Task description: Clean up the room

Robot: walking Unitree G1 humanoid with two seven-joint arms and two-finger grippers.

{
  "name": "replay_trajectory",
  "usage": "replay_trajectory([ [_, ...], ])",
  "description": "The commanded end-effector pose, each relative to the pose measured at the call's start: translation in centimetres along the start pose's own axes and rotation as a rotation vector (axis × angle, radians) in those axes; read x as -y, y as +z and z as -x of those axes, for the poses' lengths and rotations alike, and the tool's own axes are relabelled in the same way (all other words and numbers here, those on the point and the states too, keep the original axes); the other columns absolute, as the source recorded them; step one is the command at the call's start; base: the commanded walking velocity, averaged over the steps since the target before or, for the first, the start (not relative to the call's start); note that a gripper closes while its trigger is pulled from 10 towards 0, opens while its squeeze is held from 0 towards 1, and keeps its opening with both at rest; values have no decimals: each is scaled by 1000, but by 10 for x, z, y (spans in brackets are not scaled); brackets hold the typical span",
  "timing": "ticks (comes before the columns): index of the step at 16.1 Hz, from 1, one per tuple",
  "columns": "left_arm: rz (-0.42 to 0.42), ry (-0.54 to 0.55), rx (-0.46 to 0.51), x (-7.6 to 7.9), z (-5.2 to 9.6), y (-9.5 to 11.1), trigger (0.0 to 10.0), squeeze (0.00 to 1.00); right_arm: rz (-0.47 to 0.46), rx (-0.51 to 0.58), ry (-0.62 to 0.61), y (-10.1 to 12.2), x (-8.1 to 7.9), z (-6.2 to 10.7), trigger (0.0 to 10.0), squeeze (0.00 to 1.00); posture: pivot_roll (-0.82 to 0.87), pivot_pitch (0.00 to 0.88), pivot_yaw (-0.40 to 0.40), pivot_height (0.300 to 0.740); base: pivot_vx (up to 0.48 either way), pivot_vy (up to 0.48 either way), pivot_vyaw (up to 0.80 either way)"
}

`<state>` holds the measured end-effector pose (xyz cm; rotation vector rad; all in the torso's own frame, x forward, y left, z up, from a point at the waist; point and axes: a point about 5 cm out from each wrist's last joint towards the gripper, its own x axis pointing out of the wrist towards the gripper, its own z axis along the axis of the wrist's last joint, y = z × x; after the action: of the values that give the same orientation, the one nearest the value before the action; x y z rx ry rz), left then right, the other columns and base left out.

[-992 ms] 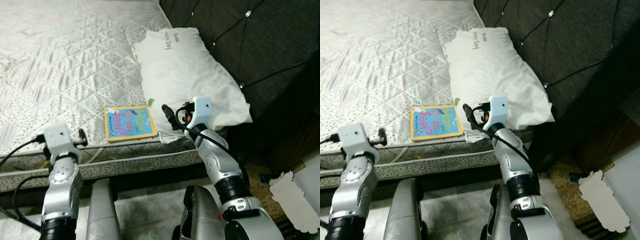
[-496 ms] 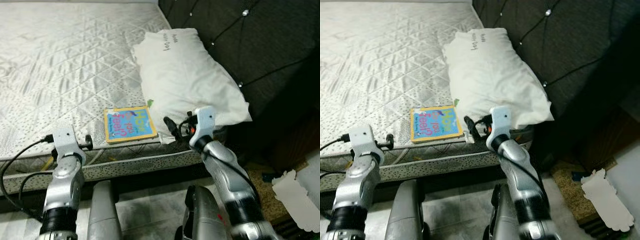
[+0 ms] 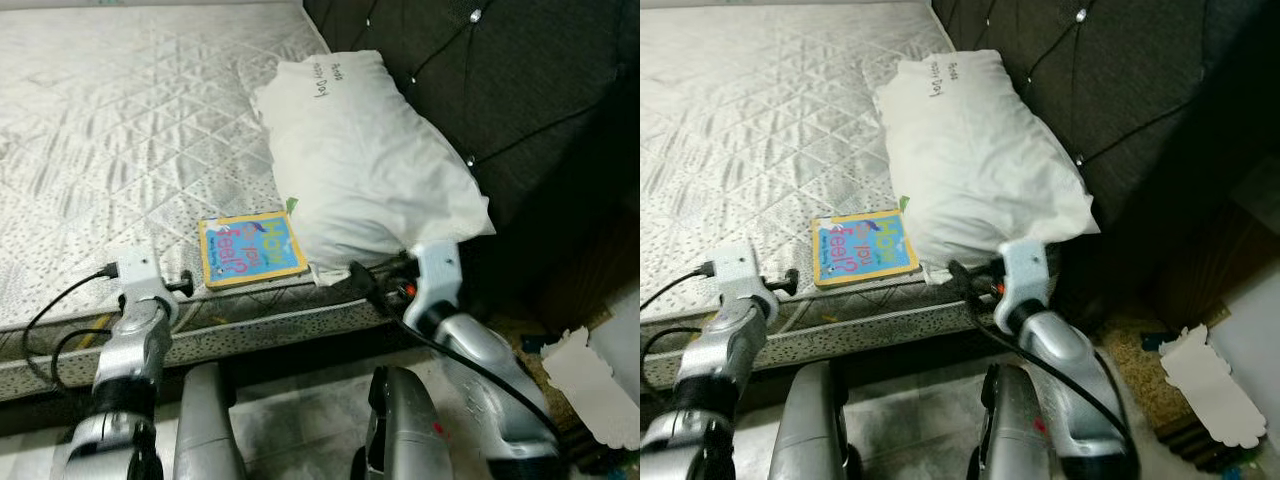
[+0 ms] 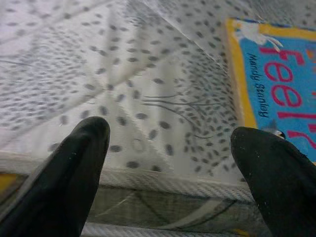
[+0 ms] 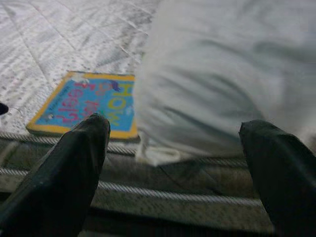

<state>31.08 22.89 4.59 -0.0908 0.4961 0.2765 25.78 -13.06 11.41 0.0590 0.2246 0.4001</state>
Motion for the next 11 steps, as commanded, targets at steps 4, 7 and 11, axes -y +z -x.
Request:
replay_trajectory([
  [4,-4,-38,-29,6,-5,-3,10000,157,-9,-2,-25,11,8,14,10000,0,-160,116,-52,557,0,0,0],
  [7,-31,-77,-28,18,-8,-4,10000,43,-12,-16,-23,13,7,18,10000,0,-165,128,-55,557,0,0,0],
  [11,-116,-149,-55,31,-6,-16,10000,0,-8,-24,-18,15,7,19,10000,0,-168,137,-59,557,0,0,0],
])
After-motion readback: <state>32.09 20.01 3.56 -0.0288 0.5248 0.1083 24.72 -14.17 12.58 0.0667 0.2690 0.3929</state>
